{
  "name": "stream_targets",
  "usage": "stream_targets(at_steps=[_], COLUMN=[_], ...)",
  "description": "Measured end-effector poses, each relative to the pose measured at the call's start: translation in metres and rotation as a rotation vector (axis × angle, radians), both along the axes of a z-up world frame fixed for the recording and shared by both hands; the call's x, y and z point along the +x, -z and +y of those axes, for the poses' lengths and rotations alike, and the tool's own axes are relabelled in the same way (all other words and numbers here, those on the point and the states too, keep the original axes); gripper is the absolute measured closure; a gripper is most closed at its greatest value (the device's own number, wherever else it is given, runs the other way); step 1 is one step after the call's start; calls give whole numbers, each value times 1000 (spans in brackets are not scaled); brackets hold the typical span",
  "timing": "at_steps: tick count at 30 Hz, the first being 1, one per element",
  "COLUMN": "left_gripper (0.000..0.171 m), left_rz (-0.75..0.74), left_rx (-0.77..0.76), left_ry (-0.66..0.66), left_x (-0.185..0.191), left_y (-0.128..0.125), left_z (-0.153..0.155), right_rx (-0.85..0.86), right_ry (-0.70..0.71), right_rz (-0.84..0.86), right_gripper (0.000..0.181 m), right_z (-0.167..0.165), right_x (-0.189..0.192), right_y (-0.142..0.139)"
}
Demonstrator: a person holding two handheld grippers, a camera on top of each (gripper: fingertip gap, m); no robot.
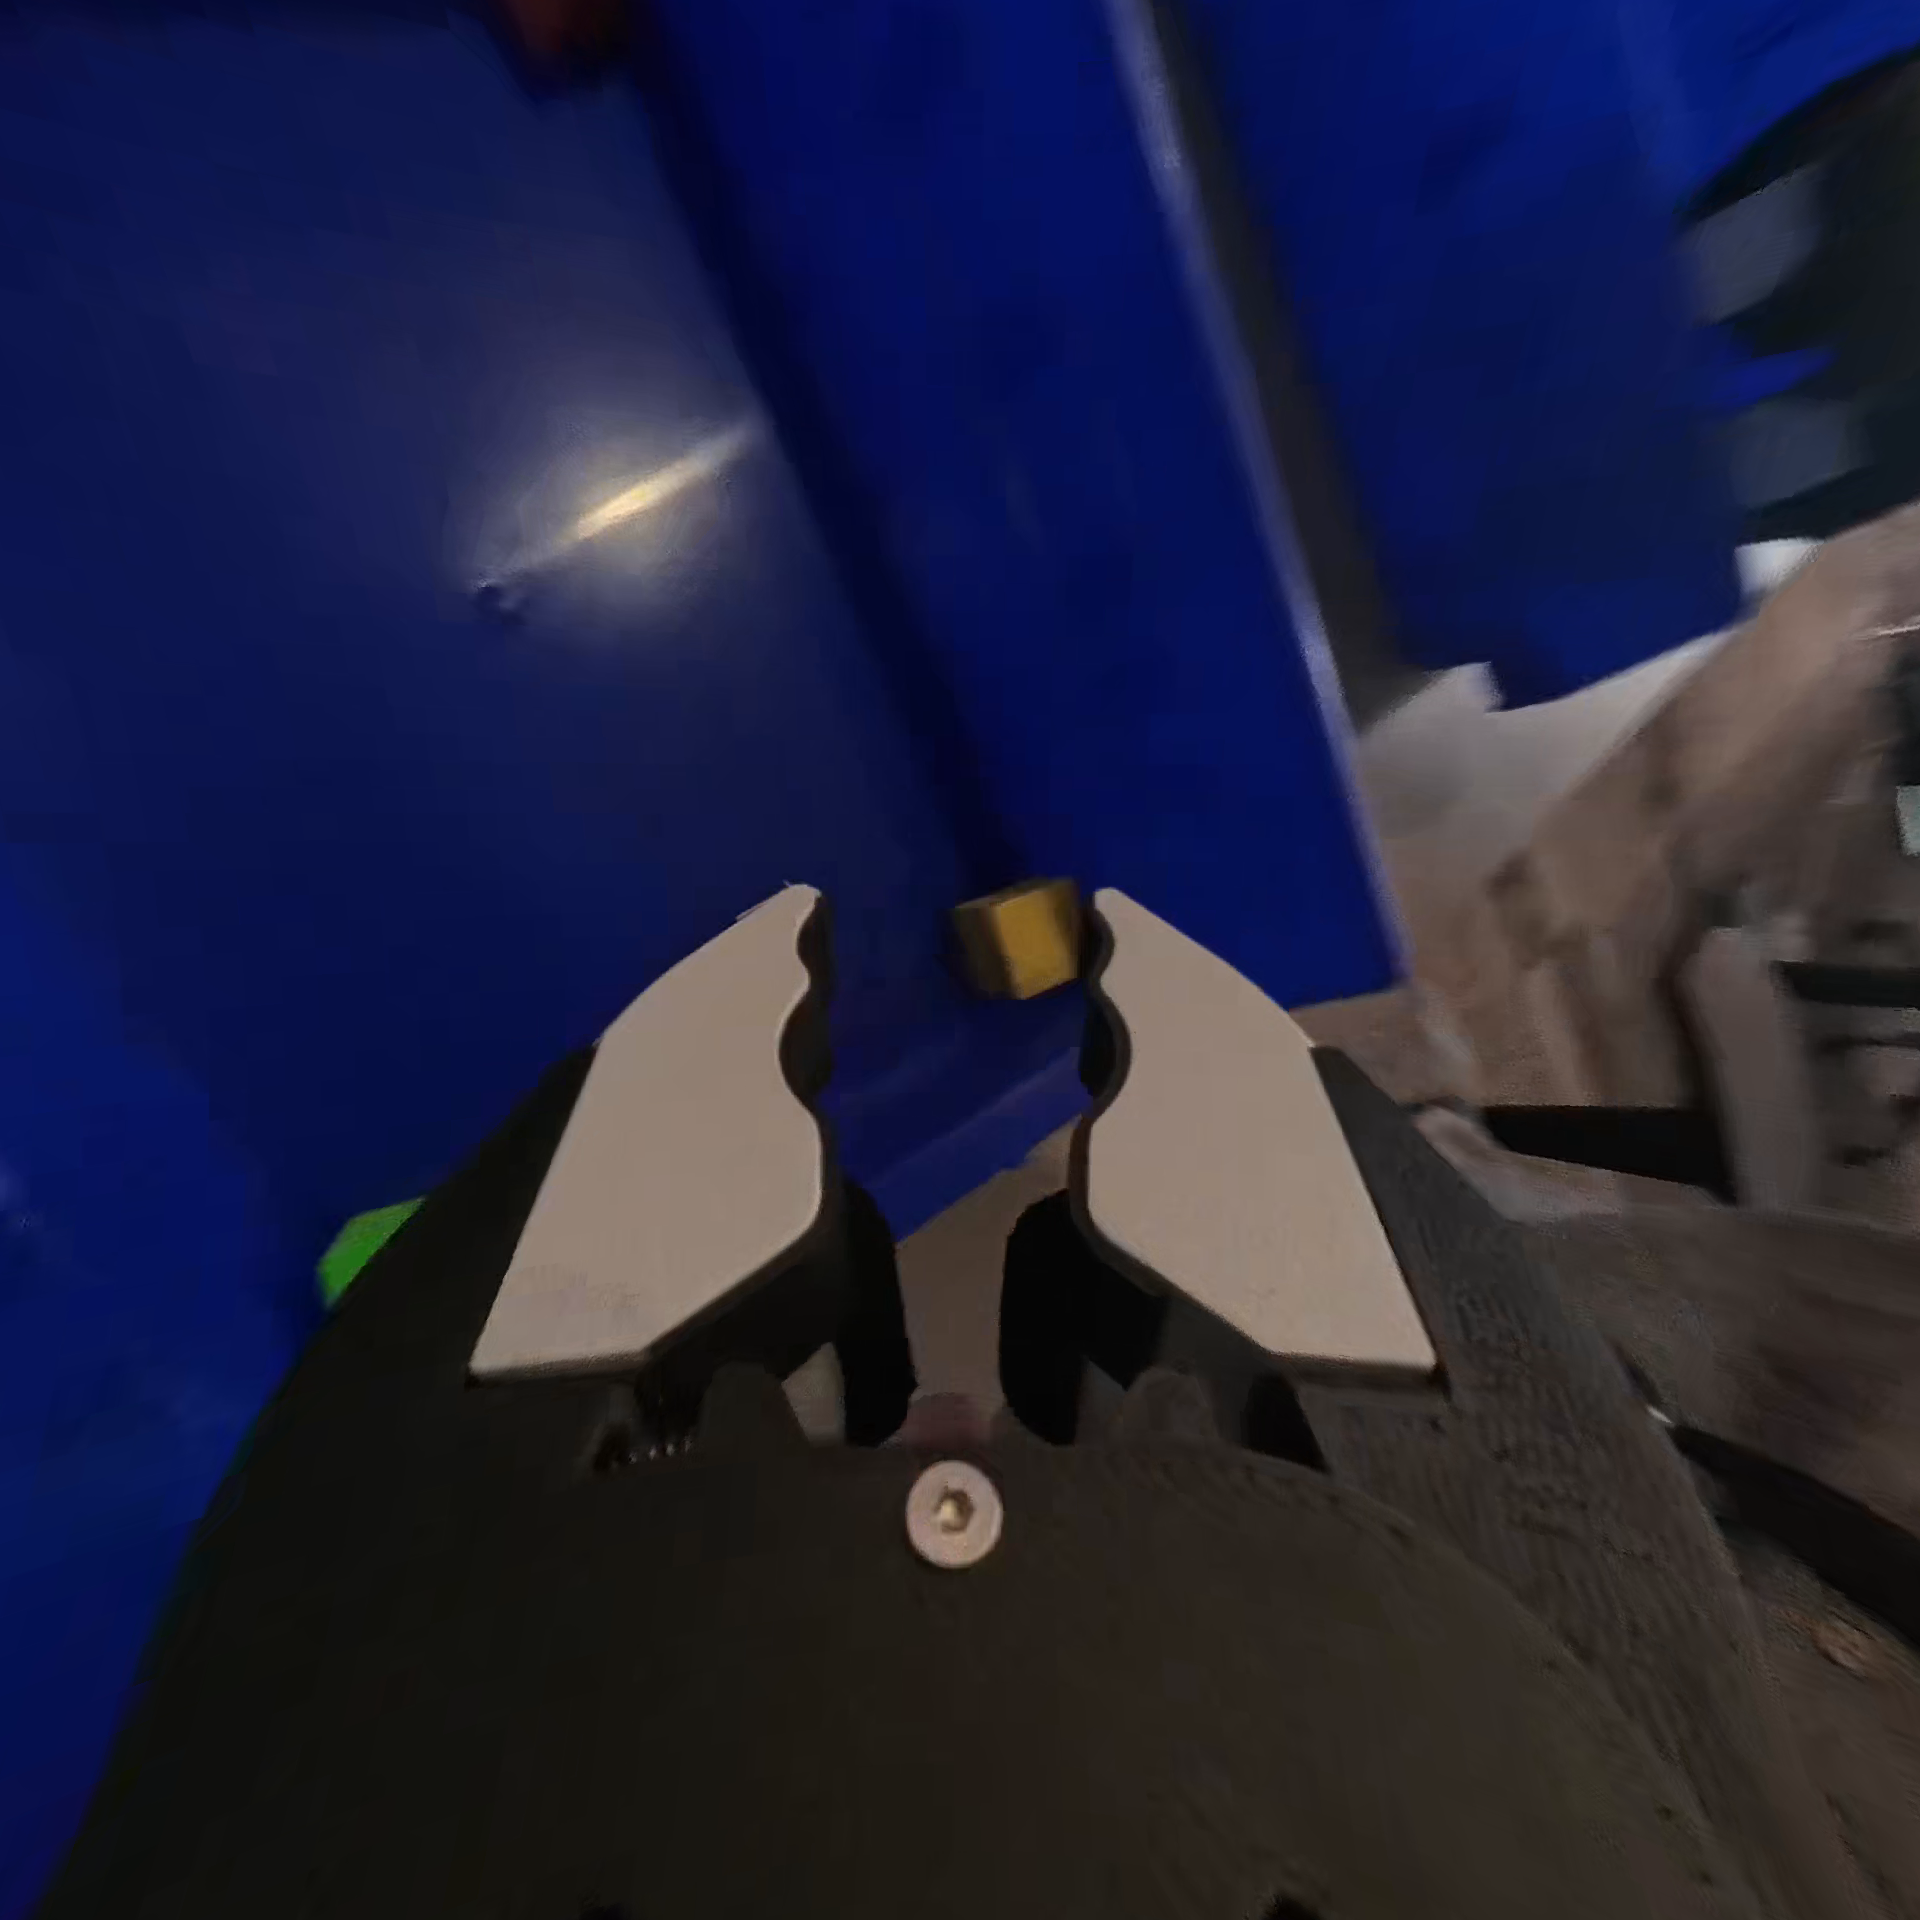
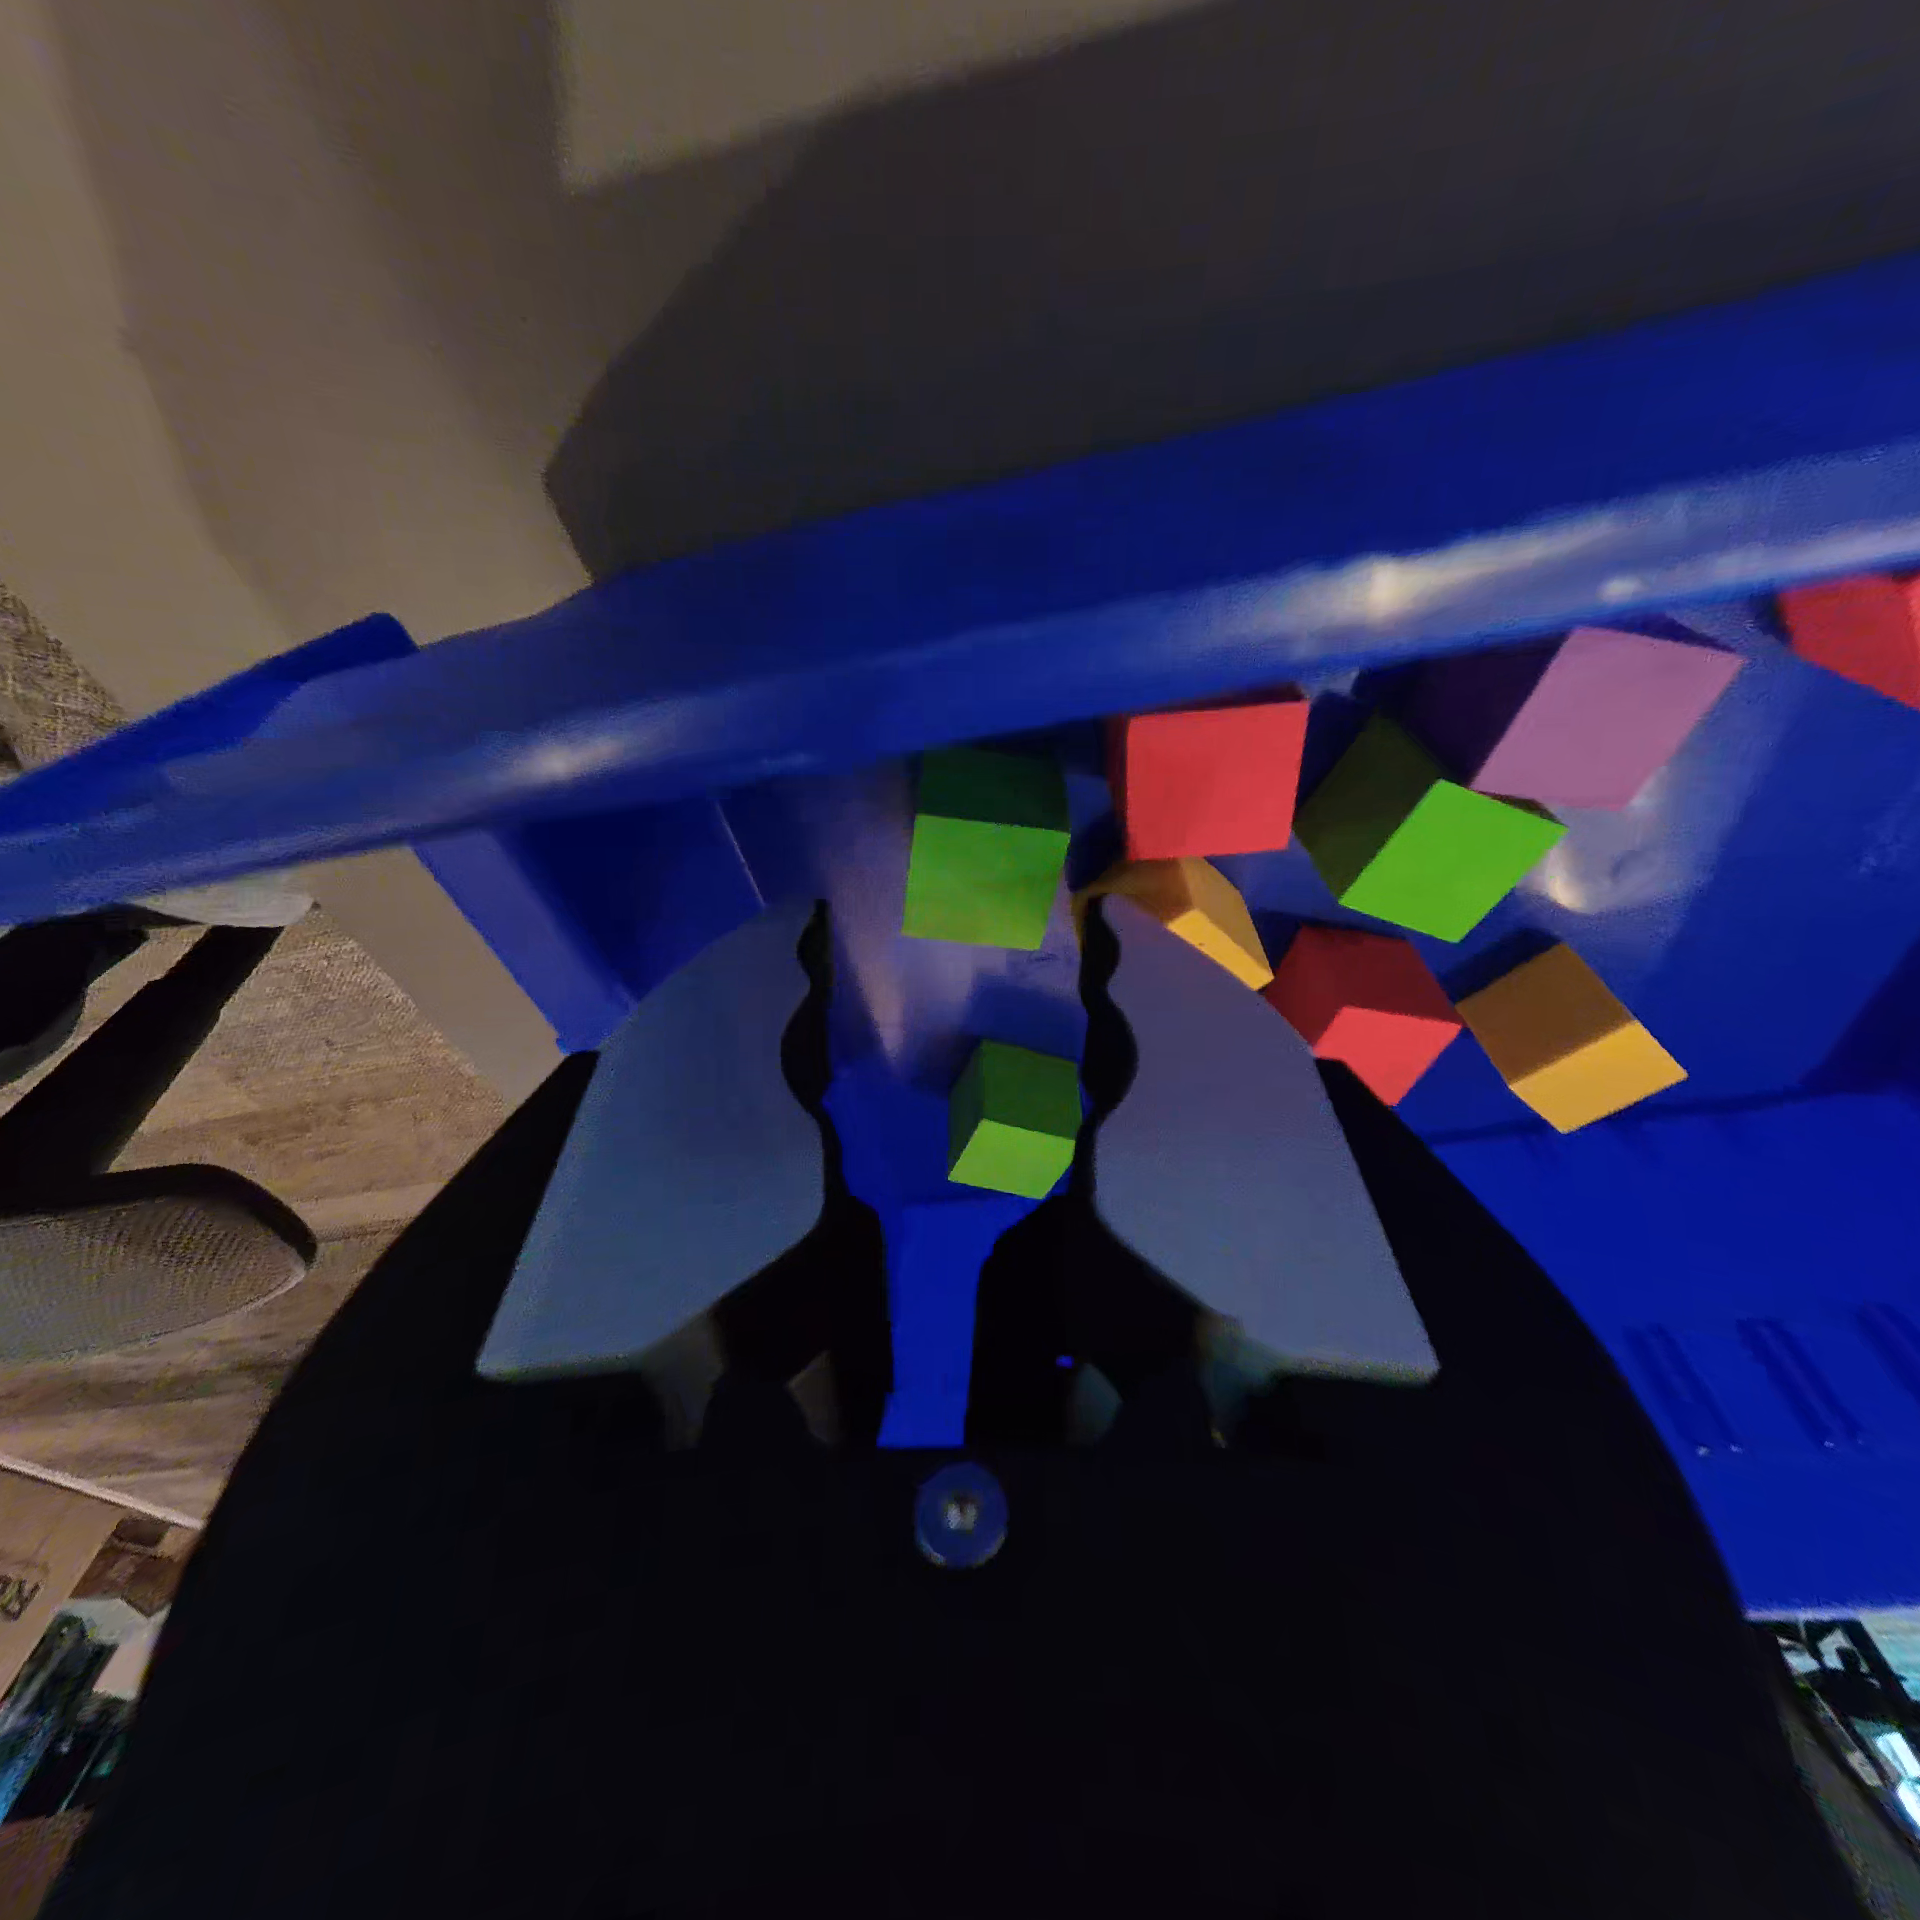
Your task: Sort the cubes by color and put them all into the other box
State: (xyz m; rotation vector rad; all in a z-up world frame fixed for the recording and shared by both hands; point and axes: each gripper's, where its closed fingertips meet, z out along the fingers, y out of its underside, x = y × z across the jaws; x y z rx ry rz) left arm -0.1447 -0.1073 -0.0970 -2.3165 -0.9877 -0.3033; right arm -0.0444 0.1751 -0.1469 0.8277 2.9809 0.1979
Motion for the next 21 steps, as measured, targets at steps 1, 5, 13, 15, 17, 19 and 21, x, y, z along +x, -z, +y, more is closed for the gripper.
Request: stream_targets(at_steps=[1, 5, 13, 15, 17, 19, 21], left_gripper=[123, 122, 132, 132, 130, 125, 121], left_rz=[35, 207, 94, -23, -116, -167, -194], left_rx=[-53, -182, -304, -329, -328, -322, -310], left_ry=[-15, -93, -59, -68, -92, -127, -163], left_x=[-5, -41, -128, -142, -154, -165, -174], left_y=[5, 6, 9, 18, 24, 27, 29], left_z=[-4, -19, 1, 7, 13, 16, 19], right_rx=[2, 12, -26, -32, -40, -42, -47], right_ry=[3, -2, -31, -31, -27, -23, -23], right_rz=[13, 86, 291, 303, 305, 306, 311], right_gripper=[133, 133, 138, 138, 138, 138, 138], right_z=[1, 5, 5, 7, 10, 14, 17], right_x=[0, 2, -8, -9, -9, -9, -9], right_y=[-3, -18, -44, -42, -37, -34, -32])
